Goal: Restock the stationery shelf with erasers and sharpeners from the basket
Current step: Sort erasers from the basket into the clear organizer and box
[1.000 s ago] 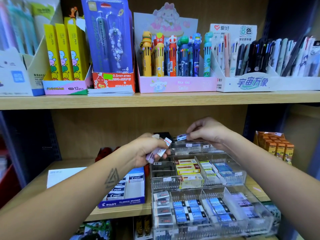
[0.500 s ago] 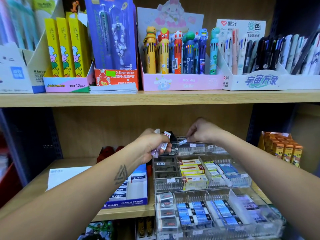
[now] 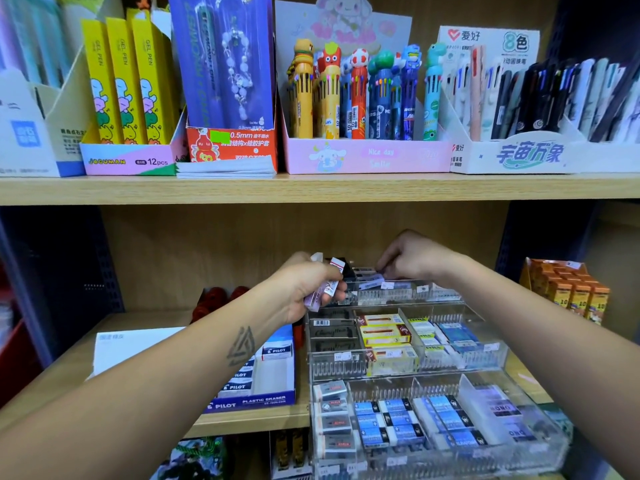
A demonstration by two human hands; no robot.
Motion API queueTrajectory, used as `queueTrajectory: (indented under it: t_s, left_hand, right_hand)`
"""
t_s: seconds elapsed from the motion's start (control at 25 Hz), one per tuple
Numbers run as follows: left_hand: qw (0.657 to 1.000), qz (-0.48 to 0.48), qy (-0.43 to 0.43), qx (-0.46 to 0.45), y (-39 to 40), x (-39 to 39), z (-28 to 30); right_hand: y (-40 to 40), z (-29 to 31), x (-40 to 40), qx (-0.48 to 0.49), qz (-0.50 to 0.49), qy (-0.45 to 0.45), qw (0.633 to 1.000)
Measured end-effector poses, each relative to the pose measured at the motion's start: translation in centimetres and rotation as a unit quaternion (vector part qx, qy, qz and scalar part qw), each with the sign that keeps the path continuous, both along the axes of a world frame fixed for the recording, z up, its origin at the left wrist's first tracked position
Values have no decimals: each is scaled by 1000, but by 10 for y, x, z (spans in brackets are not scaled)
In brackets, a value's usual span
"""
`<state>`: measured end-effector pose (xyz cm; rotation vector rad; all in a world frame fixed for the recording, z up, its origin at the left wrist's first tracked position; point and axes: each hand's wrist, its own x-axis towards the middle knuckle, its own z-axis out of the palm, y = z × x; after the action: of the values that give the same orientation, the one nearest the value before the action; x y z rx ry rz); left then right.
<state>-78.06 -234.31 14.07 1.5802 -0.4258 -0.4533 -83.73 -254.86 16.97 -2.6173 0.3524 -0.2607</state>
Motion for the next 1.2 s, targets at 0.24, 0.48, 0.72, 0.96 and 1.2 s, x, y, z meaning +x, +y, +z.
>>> queueTrajectory:
  t_s: [0.24, 0.48, 0.72, 0.96, 1.2]
  left_hand:
    - [1000, -7, 8, -12, -1, -7, 4]
    - [1000, -5, 12, -15, 0, -7, 5]
    - [1000, 0, 11, -15, 1, -4, 3]
    - [1000, -9, 12, -15, -4, -6, 1]
    - [1000, -15, 14, -20, -4, -13, 4]
  right_hand:
    - [-11, 6, 4, -57, 51, 37, 996]
    - [-9, 20, 6, -138, 43, 132, 981]
    - [-18, 16, 7, -132, 24, 137, 982]
    - [-4, 17, 2, -110, 28, 93, 989]
    - [11, 13, 2, -275, -27, 86, 957]
